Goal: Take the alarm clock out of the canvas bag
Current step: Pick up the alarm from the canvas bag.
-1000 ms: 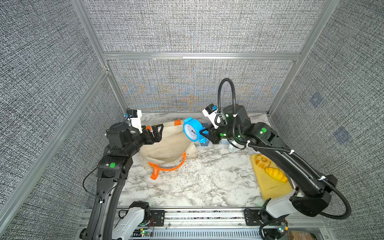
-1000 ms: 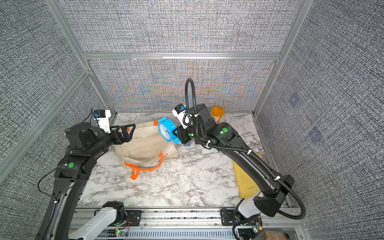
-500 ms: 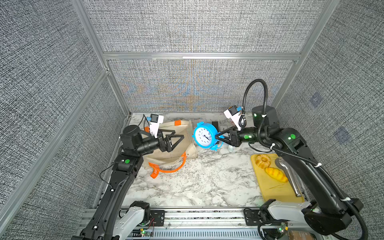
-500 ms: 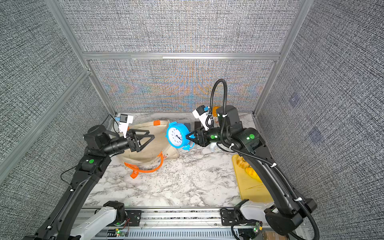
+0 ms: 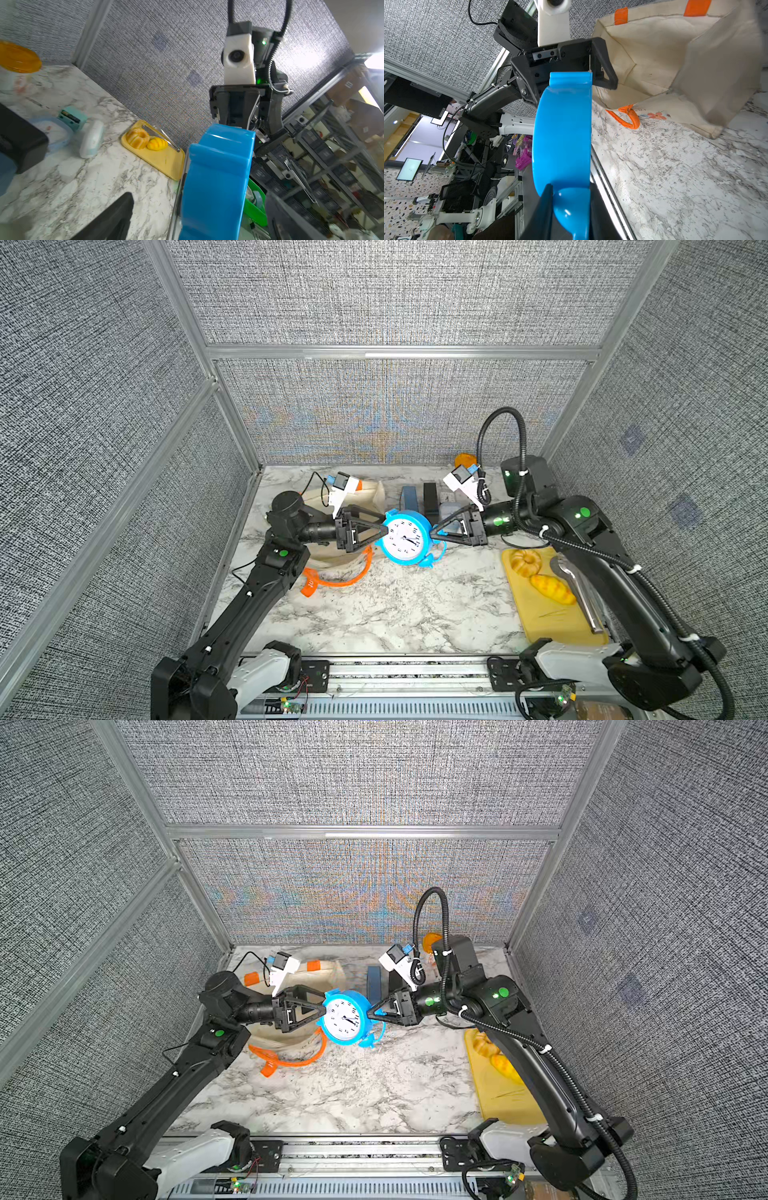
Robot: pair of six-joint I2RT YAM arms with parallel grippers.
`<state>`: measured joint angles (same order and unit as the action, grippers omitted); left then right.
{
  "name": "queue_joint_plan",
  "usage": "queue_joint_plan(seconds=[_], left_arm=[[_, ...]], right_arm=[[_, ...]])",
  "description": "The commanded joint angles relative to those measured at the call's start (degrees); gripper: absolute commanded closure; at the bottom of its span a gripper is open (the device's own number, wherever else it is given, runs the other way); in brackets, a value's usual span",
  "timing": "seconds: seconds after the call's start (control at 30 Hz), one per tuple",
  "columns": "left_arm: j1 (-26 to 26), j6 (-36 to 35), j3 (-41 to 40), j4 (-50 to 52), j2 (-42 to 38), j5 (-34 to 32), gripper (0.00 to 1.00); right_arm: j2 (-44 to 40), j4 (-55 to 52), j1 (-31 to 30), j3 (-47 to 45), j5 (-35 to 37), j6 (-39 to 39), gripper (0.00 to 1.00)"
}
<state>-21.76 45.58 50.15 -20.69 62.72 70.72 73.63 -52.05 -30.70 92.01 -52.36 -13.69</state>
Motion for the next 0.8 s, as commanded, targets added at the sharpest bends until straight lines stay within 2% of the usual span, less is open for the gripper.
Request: queue_joint_plan(seconds=[0.0, 0.1, 0.2, 0.27, 0.67, 0.73, 0.77], left_arm=[[-1.6, 1.0, -0.3, -2.6, 0.2, 2.9, 0.01], [-2.7, 4.8, -1.2, -7.5, 0.5, 3.0, 0.02], [-4.0, 8.2, -1.7, -11.7, 1.3, 3.6, 0.06], [-4.5, 10.4, -1.8, -13.5, 1.9, 3.9, 0.13], [-5.6, 11.1, 0.3, -11.8, 2.8, 4.5, 0.37], [-5.7, 10.6, 0.5, -10.5, 3.0, 4.6, 0.48], [-5.7, 10.4, 0.5, -10.1, 3.0, 4.4, 0.50]], right_arm=[[1.3, 0.6, 0.1, 0.5, -4.0, 0.4, 1.00], [2.2, 0.5, 0.1, 0.8, -4.4, 0.9, 1.00], [3.0, 1.0, 0.4, 1.2, -5.6, 0.9, 1.00], [3.7, 1.1, 0.6, 1.5, -6.7, 0.9, 1.00], [5.6, 1.9, 1.3, 1.3, -8.7, 1.6, 1.00], [5.7, 2.4, 1.7, 1.4, -8.7, 1.4, 1.00], [5.9, 2.5, 1.8, 1.5, -8.7, 1.3, 1.00]])
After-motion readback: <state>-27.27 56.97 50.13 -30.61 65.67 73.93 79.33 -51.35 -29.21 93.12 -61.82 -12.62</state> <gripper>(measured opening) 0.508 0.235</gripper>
